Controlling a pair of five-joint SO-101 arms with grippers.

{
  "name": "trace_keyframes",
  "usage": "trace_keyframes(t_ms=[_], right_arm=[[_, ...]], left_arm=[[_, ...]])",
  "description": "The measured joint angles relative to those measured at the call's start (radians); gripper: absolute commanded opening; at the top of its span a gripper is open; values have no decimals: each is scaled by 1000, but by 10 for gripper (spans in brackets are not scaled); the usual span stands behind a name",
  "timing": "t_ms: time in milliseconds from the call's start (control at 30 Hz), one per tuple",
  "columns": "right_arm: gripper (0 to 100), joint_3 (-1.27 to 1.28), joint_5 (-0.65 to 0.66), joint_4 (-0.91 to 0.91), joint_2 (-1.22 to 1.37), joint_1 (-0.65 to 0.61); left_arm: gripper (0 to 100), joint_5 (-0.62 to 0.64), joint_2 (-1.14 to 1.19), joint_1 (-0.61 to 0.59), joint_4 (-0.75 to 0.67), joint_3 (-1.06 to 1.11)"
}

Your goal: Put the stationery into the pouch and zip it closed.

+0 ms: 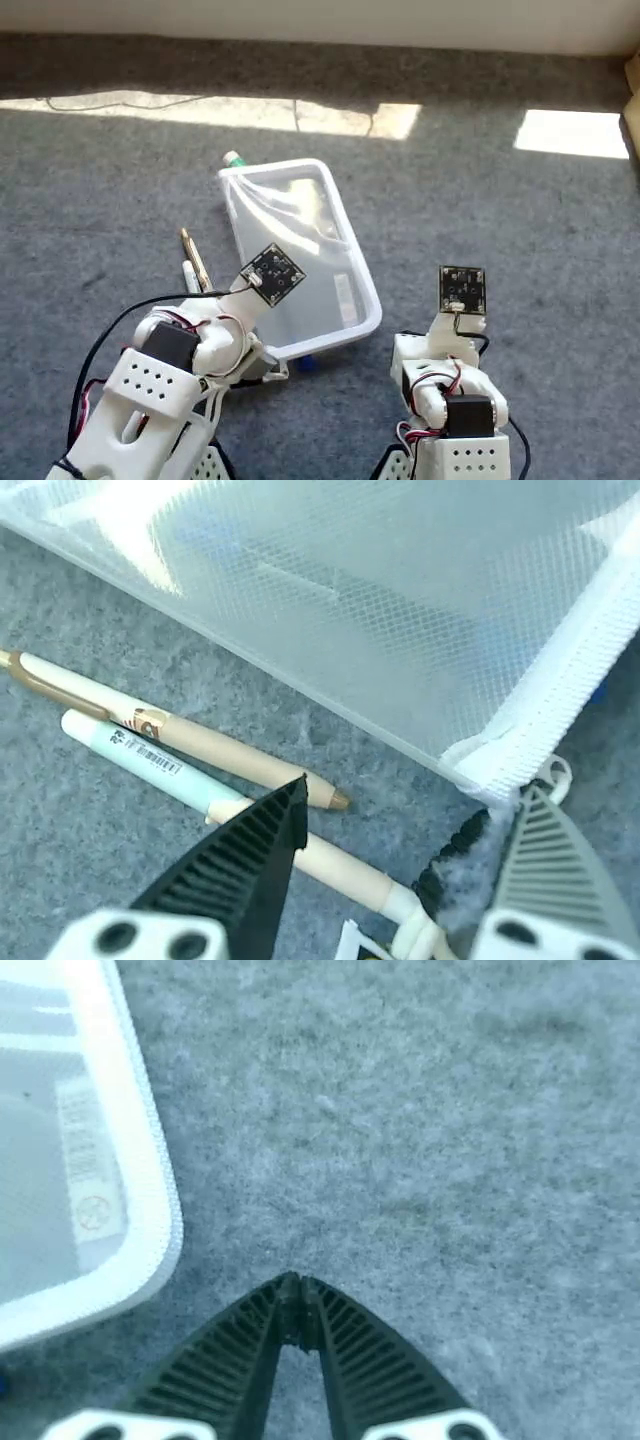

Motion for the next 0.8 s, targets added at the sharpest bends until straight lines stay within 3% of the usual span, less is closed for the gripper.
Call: trace_keyframes(t_ms=[267, 433, 800], right_arm=[[6, 0, 0, 0, 0, 0], [6, 0, 0, 0, 0, 0], [6, 0, 0, 0, 0, 0]], left_arm=[[260, 0, 2, -192, -241, 23], [263, 0, 3, -259, -264, 6], [263, 0, 3, -272, 147, -308]])
